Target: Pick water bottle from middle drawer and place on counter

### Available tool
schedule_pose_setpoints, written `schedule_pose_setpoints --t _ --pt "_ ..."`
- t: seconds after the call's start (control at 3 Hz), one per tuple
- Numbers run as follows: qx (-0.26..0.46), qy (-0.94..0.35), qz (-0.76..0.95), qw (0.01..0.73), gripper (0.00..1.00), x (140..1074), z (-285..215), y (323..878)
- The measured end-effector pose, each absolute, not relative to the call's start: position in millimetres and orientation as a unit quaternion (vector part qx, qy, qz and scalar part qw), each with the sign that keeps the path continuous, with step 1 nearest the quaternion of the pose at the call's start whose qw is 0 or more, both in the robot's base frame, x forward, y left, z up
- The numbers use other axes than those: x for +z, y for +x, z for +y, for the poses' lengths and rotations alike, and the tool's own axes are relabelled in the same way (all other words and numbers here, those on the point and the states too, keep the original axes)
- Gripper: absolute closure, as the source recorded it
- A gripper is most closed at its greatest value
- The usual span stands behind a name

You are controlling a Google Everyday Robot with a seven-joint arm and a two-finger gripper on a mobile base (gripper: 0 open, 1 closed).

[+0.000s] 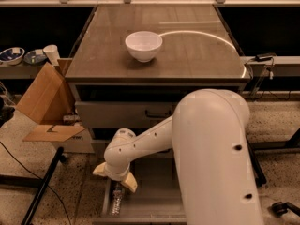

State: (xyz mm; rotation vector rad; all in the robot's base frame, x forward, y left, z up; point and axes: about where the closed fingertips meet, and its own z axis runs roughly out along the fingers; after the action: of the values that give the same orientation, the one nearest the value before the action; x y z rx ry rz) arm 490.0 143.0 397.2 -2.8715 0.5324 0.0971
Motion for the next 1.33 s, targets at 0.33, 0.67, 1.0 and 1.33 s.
schedule_pose_setpoints --t 0.33,0.67,1.0,1.33 --pt "0.052 -0.972 0.194 0.125 0.00 352 152 480" --pt "0.052 -0.972 0.194 0.125 0.00 352 152 480" --pt "0.059 -0.973 0.194 0.114 0.00 346 152 480" --pt "0.064 -0.974 0.187 0.110 0.00 322 157 489"
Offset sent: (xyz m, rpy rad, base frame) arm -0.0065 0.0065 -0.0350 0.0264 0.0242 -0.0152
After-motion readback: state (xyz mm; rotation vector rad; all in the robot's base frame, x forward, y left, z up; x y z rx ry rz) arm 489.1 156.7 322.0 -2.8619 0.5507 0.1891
